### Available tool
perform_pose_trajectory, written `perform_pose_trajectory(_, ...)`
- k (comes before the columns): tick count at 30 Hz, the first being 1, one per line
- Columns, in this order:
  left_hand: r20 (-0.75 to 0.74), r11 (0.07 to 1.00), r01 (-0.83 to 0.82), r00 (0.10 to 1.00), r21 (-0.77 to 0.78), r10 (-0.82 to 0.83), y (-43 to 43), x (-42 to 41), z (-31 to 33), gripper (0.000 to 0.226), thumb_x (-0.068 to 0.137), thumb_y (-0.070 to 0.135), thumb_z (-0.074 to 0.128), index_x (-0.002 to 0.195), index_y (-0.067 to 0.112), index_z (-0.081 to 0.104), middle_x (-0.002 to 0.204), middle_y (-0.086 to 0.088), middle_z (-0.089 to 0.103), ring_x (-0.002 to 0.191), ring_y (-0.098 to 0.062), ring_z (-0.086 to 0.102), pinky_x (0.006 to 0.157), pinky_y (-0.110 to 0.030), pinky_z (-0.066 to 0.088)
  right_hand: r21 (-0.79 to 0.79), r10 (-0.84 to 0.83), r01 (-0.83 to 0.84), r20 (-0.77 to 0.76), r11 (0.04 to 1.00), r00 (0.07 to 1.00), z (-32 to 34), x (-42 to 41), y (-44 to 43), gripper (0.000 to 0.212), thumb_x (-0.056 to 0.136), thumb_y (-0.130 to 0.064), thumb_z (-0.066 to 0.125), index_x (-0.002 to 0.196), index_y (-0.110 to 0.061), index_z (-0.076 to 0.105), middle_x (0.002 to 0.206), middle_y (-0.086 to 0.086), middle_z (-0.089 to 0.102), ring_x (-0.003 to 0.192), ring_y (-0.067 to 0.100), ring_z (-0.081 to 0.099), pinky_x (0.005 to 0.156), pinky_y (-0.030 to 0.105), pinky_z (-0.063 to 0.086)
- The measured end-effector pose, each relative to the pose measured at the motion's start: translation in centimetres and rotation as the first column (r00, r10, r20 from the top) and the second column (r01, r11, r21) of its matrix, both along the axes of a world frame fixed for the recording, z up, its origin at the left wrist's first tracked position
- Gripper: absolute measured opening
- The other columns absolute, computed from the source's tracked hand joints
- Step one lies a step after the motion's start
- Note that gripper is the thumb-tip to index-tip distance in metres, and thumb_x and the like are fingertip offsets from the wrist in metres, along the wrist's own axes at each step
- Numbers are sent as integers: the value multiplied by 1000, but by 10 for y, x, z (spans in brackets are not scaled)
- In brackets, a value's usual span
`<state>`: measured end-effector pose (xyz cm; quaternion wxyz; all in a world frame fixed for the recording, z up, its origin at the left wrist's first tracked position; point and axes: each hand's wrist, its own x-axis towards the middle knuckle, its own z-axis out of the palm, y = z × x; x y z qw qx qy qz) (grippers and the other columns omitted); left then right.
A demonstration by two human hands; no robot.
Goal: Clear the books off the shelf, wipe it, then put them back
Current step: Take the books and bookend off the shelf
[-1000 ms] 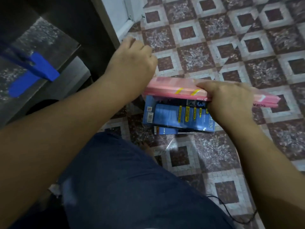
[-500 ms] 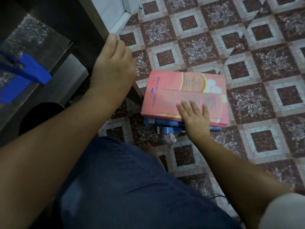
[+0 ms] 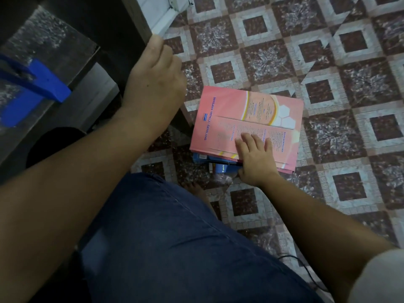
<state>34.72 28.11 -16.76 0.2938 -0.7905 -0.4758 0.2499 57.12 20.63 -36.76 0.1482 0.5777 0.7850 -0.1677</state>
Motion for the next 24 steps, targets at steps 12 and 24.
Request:
perform_pose_trajectory(12,534,877,-412,697,-247,478,-113,-123,65,37,85,35,65,115,15,64,112,-9,58,107,-33,55,86,-43,45,320,395,-272,-429,907,813,181,-152,20,38,87,-26,54,123,-15,55,112,8,59,100,31,57,74,35,41)
perform_pose_trajectory(24,764,410,-905,343,113,546,-313,-276,149,44,81,32,71,118,9,62,111,-21,57,102,-43,50,87,-50,46,506,790,-607,-380,613,481,334,-351,-51,34,88,-23,52,122,-21,56,122,3,57,111,28,54,84,37,43)
